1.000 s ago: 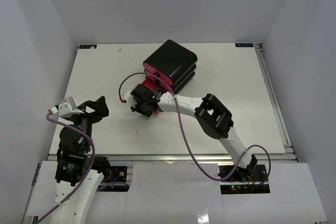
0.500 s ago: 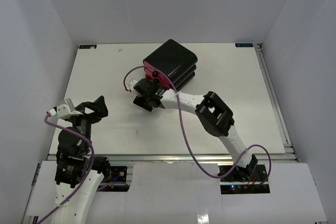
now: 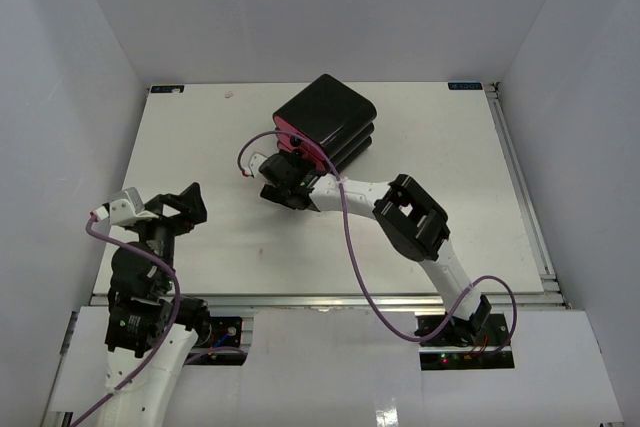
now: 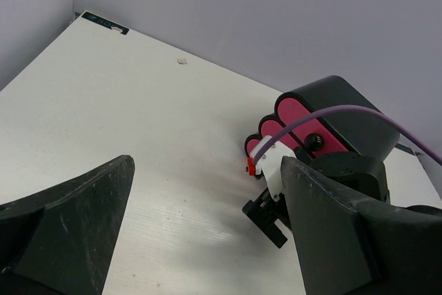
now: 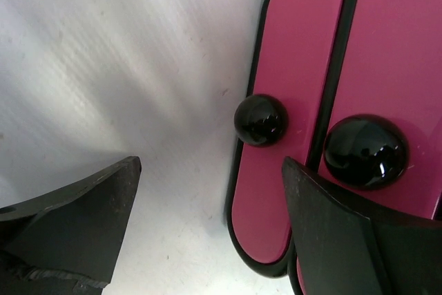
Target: Organize the makeup
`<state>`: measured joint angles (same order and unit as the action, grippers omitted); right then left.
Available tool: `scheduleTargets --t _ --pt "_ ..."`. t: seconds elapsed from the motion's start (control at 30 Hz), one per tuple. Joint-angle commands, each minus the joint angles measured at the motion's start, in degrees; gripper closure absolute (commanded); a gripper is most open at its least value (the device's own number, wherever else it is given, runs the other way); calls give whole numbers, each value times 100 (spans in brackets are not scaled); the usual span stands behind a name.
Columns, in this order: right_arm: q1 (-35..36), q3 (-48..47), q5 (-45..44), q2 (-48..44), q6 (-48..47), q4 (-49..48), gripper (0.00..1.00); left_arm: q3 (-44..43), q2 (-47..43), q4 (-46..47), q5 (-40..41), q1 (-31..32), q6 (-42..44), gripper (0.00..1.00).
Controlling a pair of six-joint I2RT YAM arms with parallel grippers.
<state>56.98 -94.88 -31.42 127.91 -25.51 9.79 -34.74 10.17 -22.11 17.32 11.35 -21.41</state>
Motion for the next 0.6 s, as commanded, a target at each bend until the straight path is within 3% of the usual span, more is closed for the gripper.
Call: scheduleTargets --t 0.0,0.13,0.23,0.37,0.43,0.57 --pt "-128 151 1193 -562 -178 771 10 82 123 111 -257 -10 87 2" --pt "-127 188 3579 -1382 -764 1735 10 73 317 137 -421 -10 119 2" --pt "-151 415 4776 -2168 -1225 2212 10 75 386 153 -528 -10 131 2" --pt "-357 891 5253 -3237 -1290 2292 10 175 595 351 -1116 -10 205 2" --pt "-669 1233 5303 -3851 -1230 2282 10 204 761 569 -2054 -10 309 2" --pt "-1575 1811 5724 -4965 -1035 2175 10 290 1226 936 -3155 73 330 2"
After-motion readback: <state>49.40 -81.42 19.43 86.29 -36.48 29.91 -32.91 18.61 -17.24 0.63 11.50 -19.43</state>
